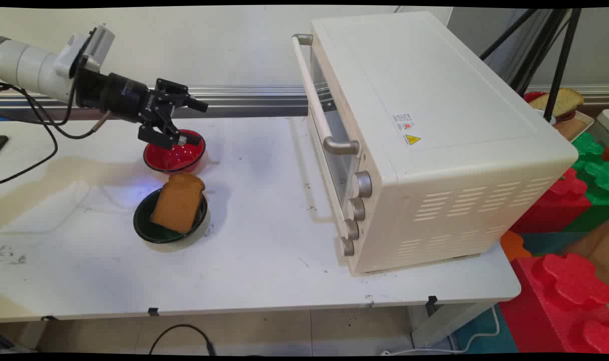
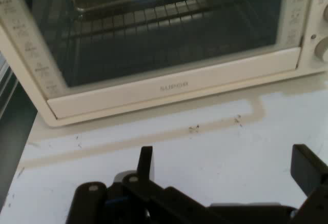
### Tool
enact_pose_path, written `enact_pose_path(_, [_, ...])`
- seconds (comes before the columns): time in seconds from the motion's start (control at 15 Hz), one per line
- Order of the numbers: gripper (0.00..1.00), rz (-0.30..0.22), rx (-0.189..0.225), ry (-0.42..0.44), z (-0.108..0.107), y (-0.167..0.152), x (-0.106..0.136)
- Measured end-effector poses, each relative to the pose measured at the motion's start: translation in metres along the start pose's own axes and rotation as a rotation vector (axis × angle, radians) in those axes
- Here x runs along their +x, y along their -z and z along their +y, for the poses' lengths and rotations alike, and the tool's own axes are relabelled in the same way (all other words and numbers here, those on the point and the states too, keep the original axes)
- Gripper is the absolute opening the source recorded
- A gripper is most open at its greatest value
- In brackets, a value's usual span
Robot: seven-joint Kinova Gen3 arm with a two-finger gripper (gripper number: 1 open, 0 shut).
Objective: Open the oven
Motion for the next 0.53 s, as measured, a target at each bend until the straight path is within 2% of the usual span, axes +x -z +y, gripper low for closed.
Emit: enact_pose_path(0.53, [1.0,0.058,-0.011,0.019,0.001,0.014,0.016])
